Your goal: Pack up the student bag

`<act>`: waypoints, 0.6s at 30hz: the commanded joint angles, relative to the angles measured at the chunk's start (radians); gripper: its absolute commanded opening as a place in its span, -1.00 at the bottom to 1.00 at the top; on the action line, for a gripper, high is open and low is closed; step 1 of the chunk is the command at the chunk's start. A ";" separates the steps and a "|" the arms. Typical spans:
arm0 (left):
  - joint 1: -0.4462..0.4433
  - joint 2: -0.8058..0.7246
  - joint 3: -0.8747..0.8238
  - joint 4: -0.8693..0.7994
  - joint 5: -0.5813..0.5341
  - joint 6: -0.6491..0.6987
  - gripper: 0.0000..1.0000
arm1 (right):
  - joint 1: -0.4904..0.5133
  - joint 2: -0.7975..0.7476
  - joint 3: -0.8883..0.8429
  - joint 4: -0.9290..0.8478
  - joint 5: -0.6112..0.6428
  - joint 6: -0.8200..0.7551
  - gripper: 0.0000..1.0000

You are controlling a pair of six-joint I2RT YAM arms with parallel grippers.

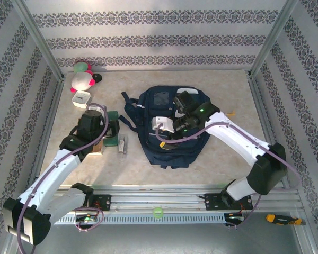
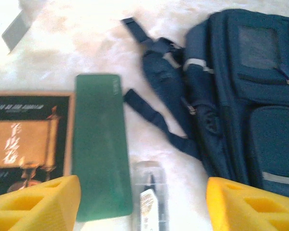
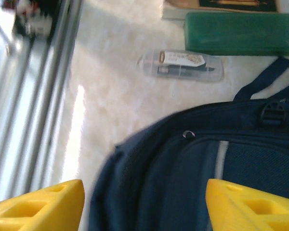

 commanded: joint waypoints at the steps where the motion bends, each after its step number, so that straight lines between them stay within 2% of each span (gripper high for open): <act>1: 0.105 0.005 0.019 -0.163 -0.013 -0.095 0.40 | 0.071 -0.066 -0.035 0.142 0.067 0.487 0.39; 5: 0.283 0.043 0.031 -0.195 0.094 -0.074 0.45 | 0.194 -0.059 -0.086 0.414 0.227 0.932 0.34; 11: 0.526 0.168 0.063 -0.190 0.257 -0.007 0.58 | 0.324 0.134 0.028 0.595 0.455 1.414 0.31; 14: 0.592 0.265 0.083 -0.156 0.304 0.005 0.59 | 0.344 0.277 0.122 0.628 0.510 1.668 0.29; 18: 0.641 0.402 0.132 -0.119 0.298 0.014 0.61 | 0.385 0.461 0.256 0.691 0.480 1.788 0.26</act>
